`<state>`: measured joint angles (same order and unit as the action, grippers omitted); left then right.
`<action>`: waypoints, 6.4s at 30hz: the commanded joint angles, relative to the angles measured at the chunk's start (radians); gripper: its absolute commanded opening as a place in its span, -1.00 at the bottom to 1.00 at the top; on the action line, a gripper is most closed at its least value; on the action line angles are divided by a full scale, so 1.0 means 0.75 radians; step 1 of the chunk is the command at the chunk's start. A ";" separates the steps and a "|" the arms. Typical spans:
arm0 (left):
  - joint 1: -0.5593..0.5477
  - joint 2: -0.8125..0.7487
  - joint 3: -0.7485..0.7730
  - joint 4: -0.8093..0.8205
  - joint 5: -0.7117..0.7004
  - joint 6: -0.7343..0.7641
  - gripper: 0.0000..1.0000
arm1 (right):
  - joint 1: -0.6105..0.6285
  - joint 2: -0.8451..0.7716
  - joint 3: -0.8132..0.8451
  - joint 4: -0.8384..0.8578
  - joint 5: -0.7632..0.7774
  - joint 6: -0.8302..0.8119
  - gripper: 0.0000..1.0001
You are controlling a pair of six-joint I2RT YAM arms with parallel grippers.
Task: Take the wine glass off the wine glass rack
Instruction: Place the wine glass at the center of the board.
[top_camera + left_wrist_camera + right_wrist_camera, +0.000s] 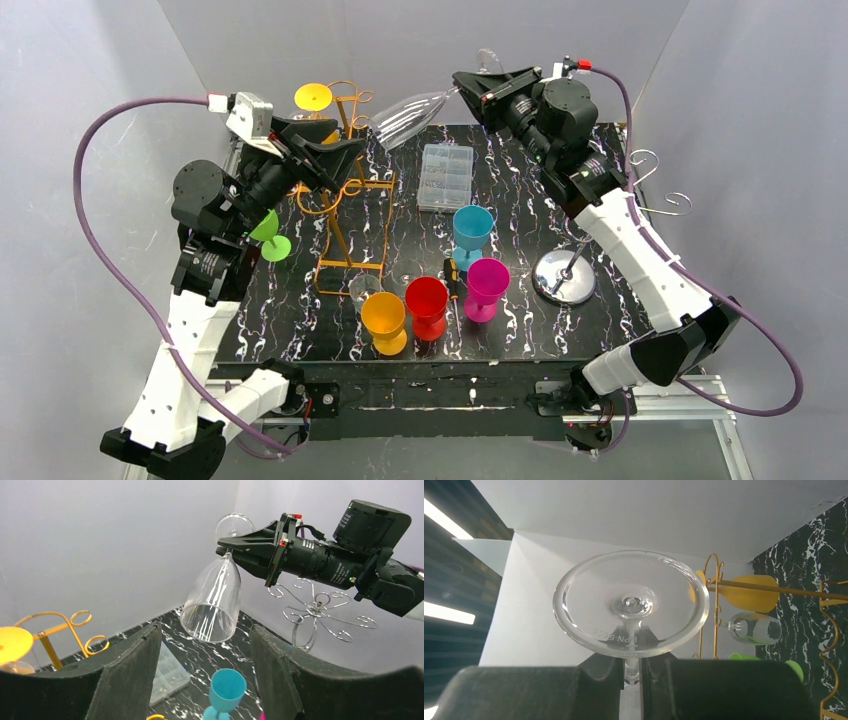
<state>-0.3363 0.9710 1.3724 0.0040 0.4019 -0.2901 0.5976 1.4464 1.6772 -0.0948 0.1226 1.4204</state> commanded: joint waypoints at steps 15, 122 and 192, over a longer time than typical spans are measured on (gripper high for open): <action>-0.005 0.046 -0.116 0.410 0.208 0.180 0.01 | -0.139 -0.100 -0.145 0.327 -0.201 0.271 -0.97; -0.341 0.289 0.082 0.231 -0.571 -0.110 -1.00 | -0.196 -0.174 -0.428 0.496 -0.306 0.167 0.33; -0.341 -0.022 0.587 -2.108 -1.523 -0.303 -1.00 | -0.195 -0.307 -0.409 -0.245 -0.692 -0.847 0.97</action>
<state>-0.5865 0.9661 1.8999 -1.4891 -0.8101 -0.4465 0.4492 1.2312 1.3647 -0.2913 -0.3721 0.8188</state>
